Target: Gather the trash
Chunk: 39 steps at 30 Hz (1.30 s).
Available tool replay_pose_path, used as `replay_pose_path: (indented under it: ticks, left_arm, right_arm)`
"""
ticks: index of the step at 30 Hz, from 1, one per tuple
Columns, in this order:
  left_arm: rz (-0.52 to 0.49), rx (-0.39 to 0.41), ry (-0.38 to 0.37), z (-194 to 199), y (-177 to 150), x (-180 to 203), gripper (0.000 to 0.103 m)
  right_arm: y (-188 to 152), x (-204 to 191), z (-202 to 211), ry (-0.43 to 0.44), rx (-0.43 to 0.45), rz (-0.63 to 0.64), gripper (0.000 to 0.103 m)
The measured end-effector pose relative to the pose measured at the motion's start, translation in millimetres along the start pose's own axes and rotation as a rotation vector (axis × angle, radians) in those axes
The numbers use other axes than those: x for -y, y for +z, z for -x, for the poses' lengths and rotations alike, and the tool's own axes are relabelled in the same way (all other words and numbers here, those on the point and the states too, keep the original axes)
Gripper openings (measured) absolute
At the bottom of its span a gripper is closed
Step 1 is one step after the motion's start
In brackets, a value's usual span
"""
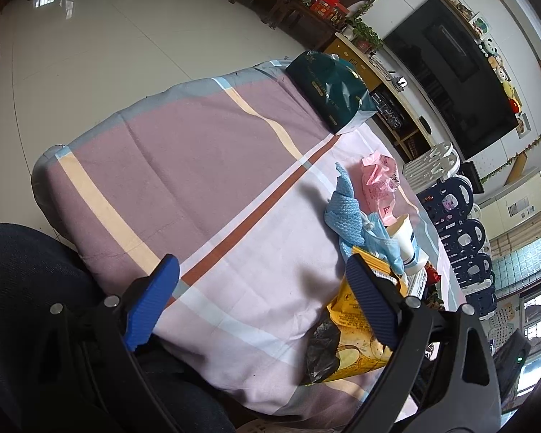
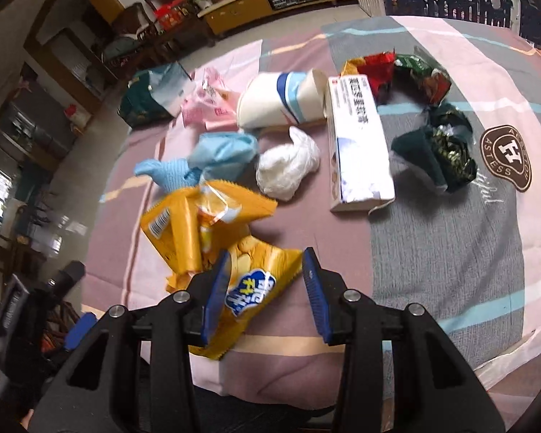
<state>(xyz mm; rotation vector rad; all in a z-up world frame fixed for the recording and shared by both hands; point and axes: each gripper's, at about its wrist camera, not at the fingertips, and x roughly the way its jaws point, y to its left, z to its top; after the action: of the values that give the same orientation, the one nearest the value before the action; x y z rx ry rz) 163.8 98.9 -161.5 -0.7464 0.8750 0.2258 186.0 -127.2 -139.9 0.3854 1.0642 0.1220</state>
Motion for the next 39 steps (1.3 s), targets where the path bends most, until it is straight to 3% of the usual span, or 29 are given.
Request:
replay_pose_path:
  ticks: [11, 21, 33, 39]
  left_arm:
    - [0.004, 0.000, 0.004, -1.2, 0.6, -1.2, 0.093]
    - [-0.021, -0.001, 0.004, -2.1, -0.9, 3.5, 0.093]
    - [-0.287, 0.054, -0.039, 10.5, -17.0, 45.4, 0.093]
    - [-0.299, 0.036, -0.054, 8.8, -18.5, 47.9, 0.093]
  right_arm:
    - [-14.0, -30.3, -15.7, 0.022, -0.052, 0.101, 0.043]
    - [-10.0, 1.3, 9.9, 0.056, 0.018, 0.013, 0.043]
    - [-23.2, 42.3, 23.6, 0.060, 0.047, -0.099, 0.049]
    - [-28.7, 51.3, 23.6, 0.060, 0.044, -0.128, 0.049]
